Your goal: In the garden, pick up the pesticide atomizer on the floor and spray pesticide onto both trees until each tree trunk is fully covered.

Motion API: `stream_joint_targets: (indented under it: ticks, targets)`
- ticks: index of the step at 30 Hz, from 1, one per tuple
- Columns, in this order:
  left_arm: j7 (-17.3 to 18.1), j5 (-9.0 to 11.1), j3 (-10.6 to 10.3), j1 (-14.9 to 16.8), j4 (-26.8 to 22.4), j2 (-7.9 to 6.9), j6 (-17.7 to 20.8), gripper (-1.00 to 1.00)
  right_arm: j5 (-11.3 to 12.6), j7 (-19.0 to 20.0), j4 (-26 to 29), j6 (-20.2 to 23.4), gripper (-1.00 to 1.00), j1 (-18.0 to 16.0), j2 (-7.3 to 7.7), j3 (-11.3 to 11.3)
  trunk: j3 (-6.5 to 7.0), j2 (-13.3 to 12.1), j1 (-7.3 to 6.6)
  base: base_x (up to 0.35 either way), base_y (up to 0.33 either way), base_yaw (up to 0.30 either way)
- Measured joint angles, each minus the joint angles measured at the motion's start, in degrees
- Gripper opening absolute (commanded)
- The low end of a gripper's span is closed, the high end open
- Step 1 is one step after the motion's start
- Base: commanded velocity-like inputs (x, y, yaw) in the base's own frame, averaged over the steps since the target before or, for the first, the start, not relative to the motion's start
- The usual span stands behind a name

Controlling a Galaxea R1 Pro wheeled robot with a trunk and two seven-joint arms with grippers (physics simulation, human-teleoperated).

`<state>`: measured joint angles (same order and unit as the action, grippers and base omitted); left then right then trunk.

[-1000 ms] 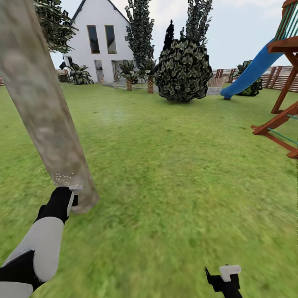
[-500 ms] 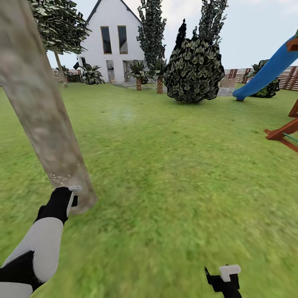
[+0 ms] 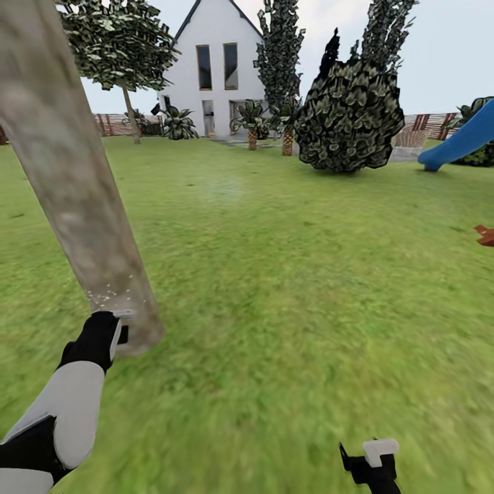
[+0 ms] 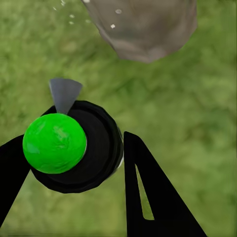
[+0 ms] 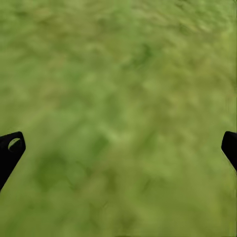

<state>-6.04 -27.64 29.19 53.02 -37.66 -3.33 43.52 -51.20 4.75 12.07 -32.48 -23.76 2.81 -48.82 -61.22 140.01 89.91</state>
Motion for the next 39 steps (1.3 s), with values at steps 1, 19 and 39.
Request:
stream_joint_targets:
  ticks: [1,19,39]
  targets:
    - [0.0,-0.1,0.0,-0.1,0.1,-0.22,0.0,-1.00,0.0,0.0,0.0,0.0,1.00,0.0,0.00,0.0,0.00,0.0,0.00,0.203,-0.228,0.066]
    - [0.0,0.9,-0.1,-5.0,0.5,-1.60,-0.5,-1.00,0.0,0.0,0.1,0.0,1.00,0.0,0.09,0.0,0.00,0.0,0.00,0.181,-0.234,0.102]
    - [0.0,0.3,0.3,-6.2,3.3,-2.89,-1.0,-1.00,0.0,0.0,0.0,0.0,1.00,0.0,0.00,0.0,0.00,0.0,0.01,0.154,-0.149,0.220]
